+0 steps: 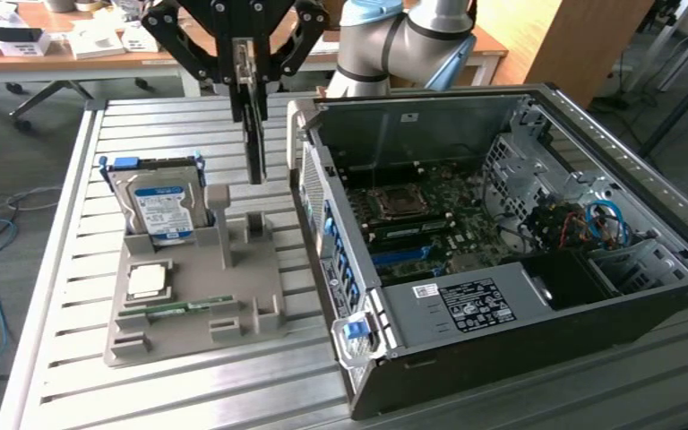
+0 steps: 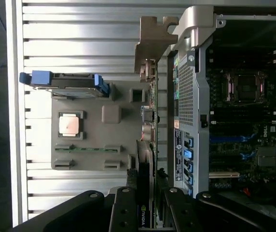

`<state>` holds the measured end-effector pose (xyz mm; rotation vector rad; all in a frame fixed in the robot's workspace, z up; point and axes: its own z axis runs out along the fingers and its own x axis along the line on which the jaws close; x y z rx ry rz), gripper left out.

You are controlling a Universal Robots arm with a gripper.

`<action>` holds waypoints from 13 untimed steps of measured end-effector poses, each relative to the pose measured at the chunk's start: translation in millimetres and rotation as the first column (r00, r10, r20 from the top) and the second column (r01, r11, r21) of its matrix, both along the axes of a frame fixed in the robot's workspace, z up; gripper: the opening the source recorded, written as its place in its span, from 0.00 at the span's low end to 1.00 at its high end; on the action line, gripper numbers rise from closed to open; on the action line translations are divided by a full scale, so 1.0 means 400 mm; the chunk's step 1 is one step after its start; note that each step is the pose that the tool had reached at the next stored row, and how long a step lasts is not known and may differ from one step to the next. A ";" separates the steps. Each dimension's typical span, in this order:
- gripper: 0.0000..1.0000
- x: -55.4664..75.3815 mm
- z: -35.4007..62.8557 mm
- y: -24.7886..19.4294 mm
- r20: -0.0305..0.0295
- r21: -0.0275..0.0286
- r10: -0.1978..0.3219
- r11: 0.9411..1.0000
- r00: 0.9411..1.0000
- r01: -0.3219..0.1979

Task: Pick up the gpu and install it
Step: 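Pick up the gpu and move the gpu toward the slot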

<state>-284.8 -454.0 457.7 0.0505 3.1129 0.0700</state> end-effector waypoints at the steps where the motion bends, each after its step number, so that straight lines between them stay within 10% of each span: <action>1: 0.26 0.000 0.000 0.000 0.000 0.000 0.000 1.000 1.000 0.000; 13: 0.26 0.048 0.000 0.000 0.000 0.002 0.000 1.000 1.000 0.000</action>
